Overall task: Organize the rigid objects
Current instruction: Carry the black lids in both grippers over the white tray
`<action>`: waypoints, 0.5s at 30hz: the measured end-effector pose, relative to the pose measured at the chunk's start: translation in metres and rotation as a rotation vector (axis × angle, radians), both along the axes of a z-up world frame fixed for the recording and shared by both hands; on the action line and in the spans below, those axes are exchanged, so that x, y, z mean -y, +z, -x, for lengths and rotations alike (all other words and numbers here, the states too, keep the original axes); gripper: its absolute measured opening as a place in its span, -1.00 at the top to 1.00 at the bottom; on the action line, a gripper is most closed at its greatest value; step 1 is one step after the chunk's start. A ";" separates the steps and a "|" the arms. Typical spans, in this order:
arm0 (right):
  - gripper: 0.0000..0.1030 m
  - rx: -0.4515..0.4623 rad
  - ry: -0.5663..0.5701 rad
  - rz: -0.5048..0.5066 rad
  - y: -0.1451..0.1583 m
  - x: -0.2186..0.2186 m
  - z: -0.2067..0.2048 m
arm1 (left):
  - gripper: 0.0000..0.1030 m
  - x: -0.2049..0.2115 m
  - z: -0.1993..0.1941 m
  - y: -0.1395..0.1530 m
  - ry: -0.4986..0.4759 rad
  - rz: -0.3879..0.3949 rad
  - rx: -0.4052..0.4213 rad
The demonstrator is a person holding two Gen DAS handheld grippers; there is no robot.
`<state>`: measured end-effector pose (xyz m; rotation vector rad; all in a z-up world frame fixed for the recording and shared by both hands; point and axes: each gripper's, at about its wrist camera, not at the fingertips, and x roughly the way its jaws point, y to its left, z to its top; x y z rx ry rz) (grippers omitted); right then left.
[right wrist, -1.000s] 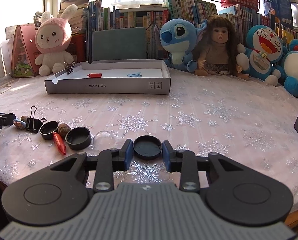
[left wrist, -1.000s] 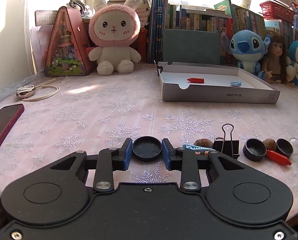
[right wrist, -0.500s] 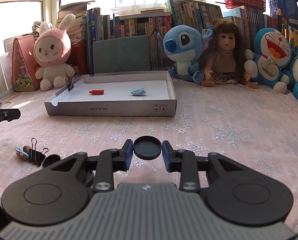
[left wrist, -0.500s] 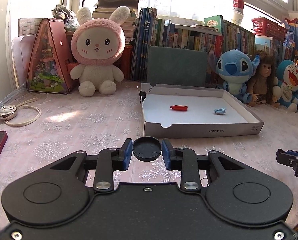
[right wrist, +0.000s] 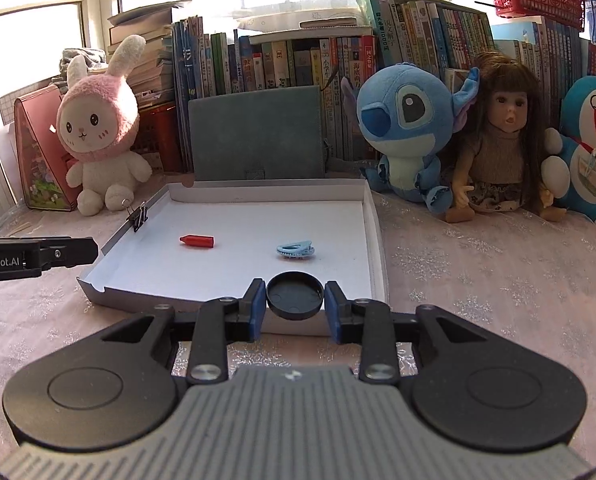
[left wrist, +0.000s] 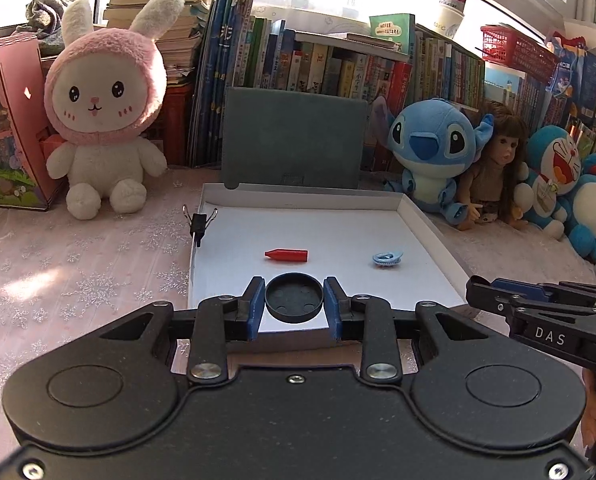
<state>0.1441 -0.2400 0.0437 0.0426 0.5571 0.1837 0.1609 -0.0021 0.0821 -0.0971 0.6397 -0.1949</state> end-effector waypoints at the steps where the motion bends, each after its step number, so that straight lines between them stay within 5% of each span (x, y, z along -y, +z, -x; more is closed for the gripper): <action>1: 0.29 -0.015 0.005 -0.007 0.001 0.000 -0.008 | 0.43 0.005 -0.011 -0.002 -0.013 0.004 -0.023; 10: 0.29 -0.169 0.036 -0.008 -0.008 -0.009 -0.075 | 0.43 0.025 -0.087 -0.036 -0.002 0.048 -0.217; 15: 0.29 -0.214 0.033 0.003 -0.018 -0.013 -0.093 | 0.42 0.035 -0.106 -0.048 0.011 -0.001 -0.215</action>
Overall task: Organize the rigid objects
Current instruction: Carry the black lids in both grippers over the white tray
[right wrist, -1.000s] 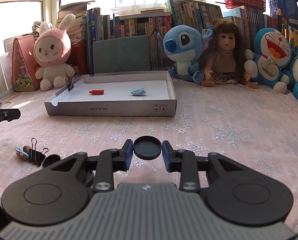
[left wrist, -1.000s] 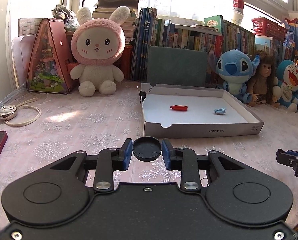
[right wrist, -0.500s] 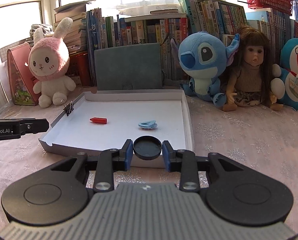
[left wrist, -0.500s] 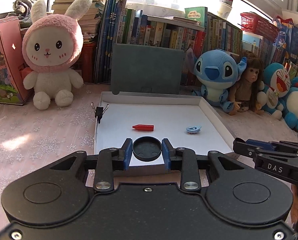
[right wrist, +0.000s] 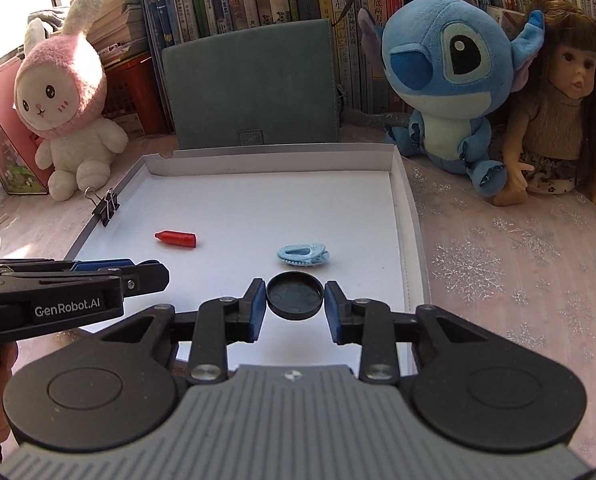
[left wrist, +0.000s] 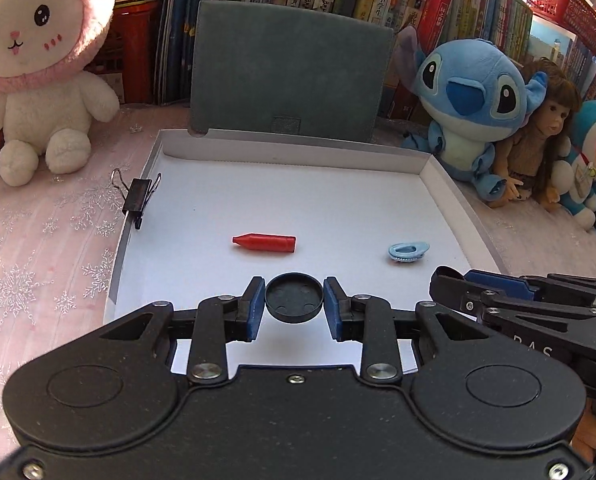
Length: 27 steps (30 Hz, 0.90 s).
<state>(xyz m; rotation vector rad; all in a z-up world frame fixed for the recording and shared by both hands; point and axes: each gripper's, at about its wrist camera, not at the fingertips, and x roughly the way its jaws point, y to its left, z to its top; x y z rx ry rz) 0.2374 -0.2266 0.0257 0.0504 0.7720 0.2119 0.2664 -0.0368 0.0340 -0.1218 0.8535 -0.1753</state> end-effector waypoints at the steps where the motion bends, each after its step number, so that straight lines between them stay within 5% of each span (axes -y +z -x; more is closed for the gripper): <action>1: 0.29 -0.003 0.001 0.005 -0.001 -0.001 -0.003 | 0.42 0.002 -0.003 -0.002 -0.001 -0.008 0.001; 27: 0.29 -0.048 -0.020 0.050 -0.022 -0.015 -0.031 | 0.42 0.014 -0.024 -0.021 0.007 -0.098 0.027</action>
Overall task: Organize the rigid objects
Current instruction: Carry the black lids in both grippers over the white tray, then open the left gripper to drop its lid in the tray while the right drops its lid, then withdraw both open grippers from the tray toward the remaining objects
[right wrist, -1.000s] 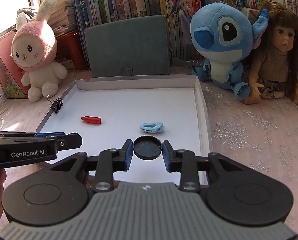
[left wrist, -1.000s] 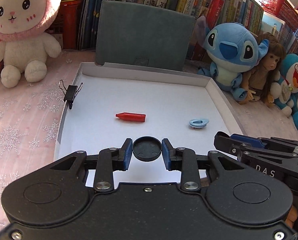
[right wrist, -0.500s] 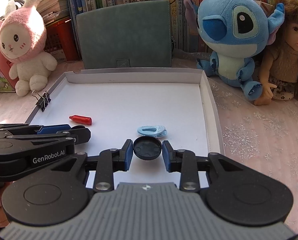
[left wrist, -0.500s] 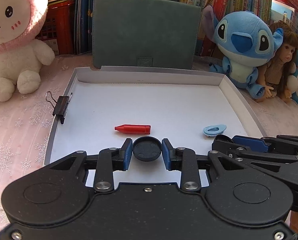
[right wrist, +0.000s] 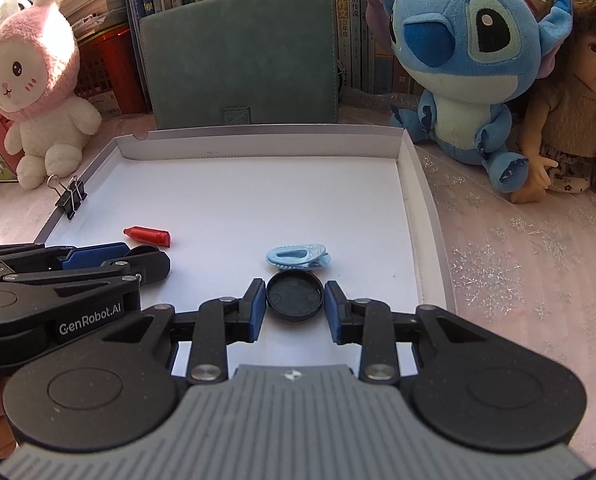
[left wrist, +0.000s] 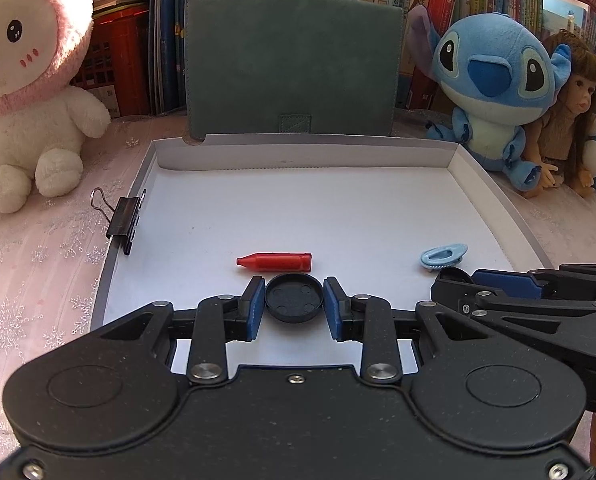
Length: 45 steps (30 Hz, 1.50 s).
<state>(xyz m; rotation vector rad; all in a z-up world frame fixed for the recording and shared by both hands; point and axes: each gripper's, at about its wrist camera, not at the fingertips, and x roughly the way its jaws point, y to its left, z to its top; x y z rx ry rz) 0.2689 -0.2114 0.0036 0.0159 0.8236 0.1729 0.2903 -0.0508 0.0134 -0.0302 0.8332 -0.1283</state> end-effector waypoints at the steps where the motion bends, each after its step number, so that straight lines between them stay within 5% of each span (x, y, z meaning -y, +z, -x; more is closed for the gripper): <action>1: 0.29 0.001 0.000 0.002 0.000 0.000 0.000 | 0.42 0.001 0.000 0.000 -0.002 -0.004 0.003; 17: 0.20 0.041 -0.003 -0.019 0.004 0.004 0.009 | 0.39 0.003 0.007 0.002 -0.017 -0.013 0.022; 20: -0.05 0.057 0.004 -0.024 0.009 0.005 0.014 | 0.22 0.001 0.014 0.006 -0.021 -0.008 0.029; 23: -0.08 0.085 0.016 -0.017 0.016 0.005 0.023 | 0.17 -0.001 0.022 0.011 -0.031 -0.016 0.044; 35: -0.32 0.198 0.073 -0.006 0.034 0.009 0.076 | -0.20 -0.018 0.084 0.034 -0.068 -0.024 0.132; 45: -0.35 0.299 0.070 0.002 0.032 0.011 0.129 | -0.28 -0.033 0.146 0.034 -0.096 -0.019 0.166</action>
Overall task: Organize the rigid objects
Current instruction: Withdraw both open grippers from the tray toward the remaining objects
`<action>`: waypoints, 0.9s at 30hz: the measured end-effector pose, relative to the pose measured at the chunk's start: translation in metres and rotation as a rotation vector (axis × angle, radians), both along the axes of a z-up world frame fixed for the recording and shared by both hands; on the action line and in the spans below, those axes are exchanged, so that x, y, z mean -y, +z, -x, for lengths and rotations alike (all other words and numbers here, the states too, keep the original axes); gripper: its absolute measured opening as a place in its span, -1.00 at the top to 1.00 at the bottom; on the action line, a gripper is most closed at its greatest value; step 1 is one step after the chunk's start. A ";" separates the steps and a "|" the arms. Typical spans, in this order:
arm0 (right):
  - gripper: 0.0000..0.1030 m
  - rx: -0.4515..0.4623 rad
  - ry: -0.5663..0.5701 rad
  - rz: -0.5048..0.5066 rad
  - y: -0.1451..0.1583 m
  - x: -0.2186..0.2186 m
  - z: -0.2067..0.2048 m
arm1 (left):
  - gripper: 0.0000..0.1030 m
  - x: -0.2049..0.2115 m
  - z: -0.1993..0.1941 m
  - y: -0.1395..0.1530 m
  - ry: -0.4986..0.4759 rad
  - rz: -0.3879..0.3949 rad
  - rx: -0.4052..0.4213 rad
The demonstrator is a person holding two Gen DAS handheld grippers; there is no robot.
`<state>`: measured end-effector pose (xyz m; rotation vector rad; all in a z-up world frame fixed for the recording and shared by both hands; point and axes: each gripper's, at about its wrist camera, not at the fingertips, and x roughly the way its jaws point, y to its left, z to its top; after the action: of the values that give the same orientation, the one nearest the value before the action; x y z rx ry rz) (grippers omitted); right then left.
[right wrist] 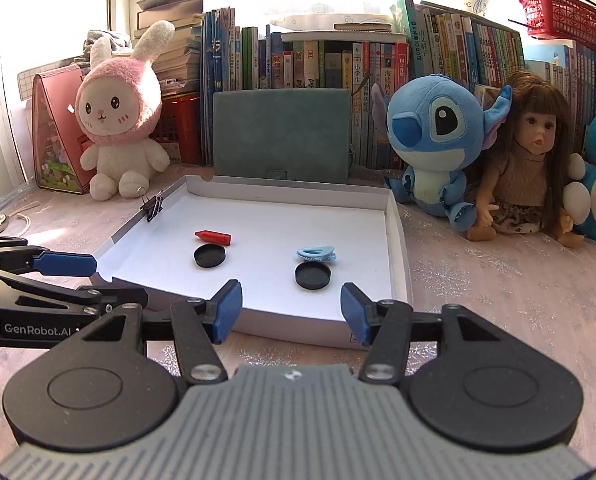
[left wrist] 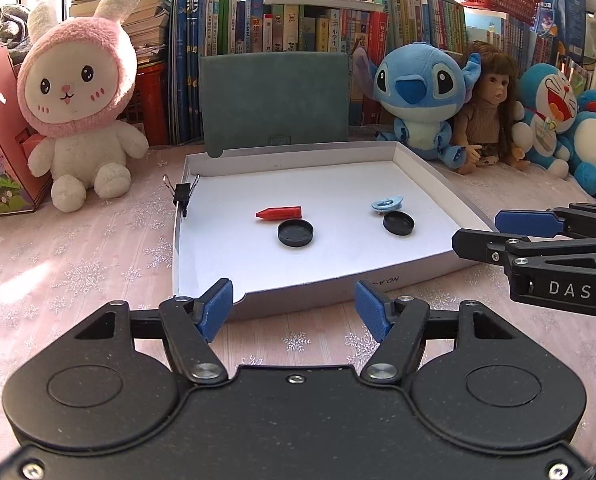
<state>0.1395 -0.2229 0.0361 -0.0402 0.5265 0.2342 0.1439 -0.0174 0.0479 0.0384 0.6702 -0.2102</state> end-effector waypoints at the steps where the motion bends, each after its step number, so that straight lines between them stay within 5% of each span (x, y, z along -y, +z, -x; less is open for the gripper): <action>1: -0.38 0.002 0.002 -0.004 -0.001 0.001 0.005 | -0.29 -0.001 0.006 0.000 0.000 -0.003 0.009; 27: -0.56 0.045 0.051 0.031 -0.034 0.001 0.103 | -0.36 -0.034 0.122 -0.027 0.061 0.038 0.038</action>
<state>0.0362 -0.2243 0.0023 -0.0887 0.4843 0.2742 0.0220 0.0167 0.0211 -0.0145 0.6286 -0.1635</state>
